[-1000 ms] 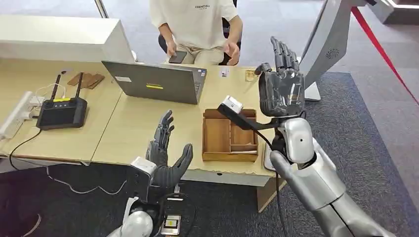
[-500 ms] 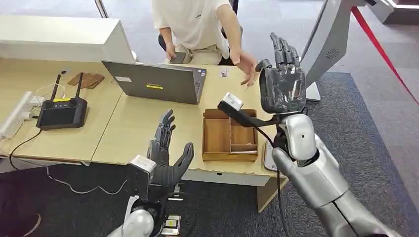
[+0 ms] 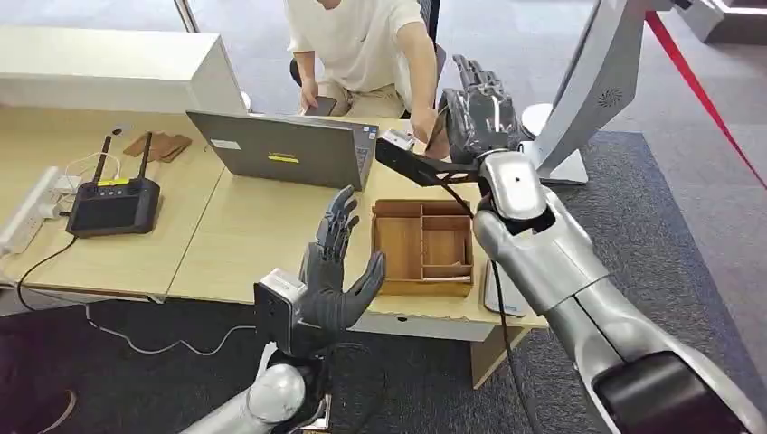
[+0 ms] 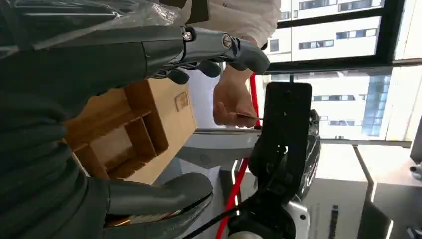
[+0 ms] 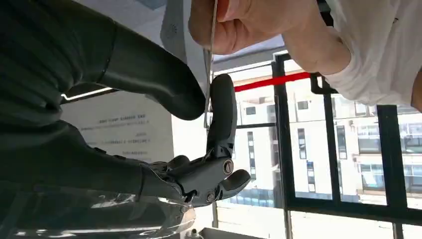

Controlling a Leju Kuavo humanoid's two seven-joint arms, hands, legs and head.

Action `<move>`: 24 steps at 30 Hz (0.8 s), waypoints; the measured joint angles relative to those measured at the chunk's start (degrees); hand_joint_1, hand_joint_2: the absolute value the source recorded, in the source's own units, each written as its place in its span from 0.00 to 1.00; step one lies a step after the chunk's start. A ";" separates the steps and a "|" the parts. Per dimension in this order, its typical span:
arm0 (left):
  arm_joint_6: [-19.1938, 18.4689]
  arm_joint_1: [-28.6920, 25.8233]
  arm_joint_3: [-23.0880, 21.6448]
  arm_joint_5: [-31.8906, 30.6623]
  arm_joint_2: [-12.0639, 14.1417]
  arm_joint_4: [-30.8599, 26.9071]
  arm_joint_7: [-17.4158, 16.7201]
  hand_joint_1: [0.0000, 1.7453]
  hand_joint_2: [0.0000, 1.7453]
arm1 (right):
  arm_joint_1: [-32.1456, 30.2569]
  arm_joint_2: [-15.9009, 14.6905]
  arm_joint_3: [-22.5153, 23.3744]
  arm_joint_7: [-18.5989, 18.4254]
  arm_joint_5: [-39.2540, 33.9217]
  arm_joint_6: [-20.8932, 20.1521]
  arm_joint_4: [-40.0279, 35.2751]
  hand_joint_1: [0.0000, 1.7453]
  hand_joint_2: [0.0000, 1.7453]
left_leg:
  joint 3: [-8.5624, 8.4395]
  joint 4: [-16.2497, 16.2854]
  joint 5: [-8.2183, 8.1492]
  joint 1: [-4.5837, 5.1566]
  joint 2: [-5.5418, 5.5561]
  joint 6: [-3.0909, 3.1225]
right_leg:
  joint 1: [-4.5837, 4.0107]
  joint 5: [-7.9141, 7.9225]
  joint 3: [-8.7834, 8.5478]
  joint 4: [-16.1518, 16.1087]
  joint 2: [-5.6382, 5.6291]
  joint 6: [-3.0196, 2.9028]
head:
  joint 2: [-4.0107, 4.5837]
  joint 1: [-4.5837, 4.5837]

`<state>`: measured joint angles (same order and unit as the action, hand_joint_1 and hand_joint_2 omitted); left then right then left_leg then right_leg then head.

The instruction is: Pass the card to the sensor for recognition and then transmit it.

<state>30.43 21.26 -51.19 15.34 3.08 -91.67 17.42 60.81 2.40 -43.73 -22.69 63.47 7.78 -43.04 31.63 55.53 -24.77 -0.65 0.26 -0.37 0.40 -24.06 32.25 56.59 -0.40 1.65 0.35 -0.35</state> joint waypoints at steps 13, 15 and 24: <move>0.00 0.96 -1.81 0.50 -0.02 1.55 0.04 0.00 1.00 | 2.01 3.26 -2.67 -1.25 0.68 -0.04 11.33 0.00 1.00 | 0.07 0.01 0.00 0.02 0.00 0.00 | 0.00 0.00 0.09 -0.02 0.01 0.00 | 0.00 0.00; 0.00 0.97 -1.86 0.61 -0.02 1.60 0.04 0.00 1.00 | 2.01 3.30 -2.93 -1.40 0.59 0.26 12.00 0.00 1.00 | 0.06 0.01 0.00 0.02 0.00 0.00 | 0.01 0.00 0.09 -0.02 0.01 0.00 | 0.00 -0.02; 0.00 0.95 -2.08 0.55 -0.02 2.08 0.17 0.00 1.00 | 2.38 3.33 -3.83 -1.97 -0.35 1.90 13.99 0.00 1.00 | 0.05 0.01 0.00 0.01 -0.01 0.00 | 0.00 0.01 0.09 -0.01 0.01 0.00 | 0.00 -0.02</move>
<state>30.42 22.21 -53.27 15.89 3.06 -89.59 17.60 63.19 5.73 -47.56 -24.65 63.12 9.68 -29.05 31.68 55.54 -24.76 -0.64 0.26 -0.37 0.41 -24.05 32.34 56.58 -0.39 1.64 0.35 -0.37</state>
